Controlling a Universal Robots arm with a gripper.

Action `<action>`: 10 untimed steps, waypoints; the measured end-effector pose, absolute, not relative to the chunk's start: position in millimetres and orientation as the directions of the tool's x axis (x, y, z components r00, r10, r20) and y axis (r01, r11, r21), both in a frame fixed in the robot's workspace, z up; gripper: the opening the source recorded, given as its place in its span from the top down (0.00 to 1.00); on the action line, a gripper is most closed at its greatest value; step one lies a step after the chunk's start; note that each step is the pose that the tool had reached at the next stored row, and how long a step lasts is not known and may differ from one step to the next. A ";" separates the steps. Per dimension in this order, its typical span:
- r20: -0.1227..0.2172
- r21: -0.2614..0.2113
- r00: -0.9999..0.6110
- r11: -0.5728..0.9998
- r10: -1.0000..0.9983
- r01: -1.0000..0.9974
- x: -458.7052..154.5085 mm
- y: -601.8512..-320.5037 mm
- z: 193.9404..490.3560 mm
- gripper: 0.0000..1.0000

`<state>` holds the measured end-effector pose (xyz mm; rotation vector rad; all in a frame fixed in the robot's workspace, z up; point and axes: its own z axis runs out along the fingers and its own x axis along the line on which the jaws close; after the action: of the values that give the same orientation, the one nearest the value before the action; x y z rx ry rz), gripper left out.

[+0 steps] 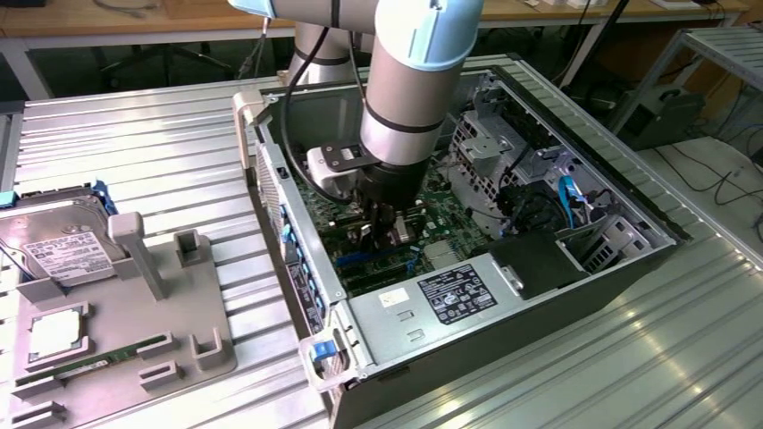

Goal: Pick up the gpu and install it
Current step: 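Insert the gpu into the slot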

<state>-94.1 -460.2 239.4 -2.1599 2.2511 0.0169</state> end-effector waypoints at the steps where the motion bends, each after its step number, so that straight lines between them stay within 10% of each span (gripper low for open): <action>1: -0.023 -0.007 -0.041 0.042 -0.999 -0.999 -94.3 -460.2 239.2 0.71; 10: -0.023 -0.007 -0.042 0.042 -0.999 -0.999 -94.3 -460.2 238.2 0.71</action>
<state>-94.3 -460.2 238.2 -2.1597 2.2516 0.0172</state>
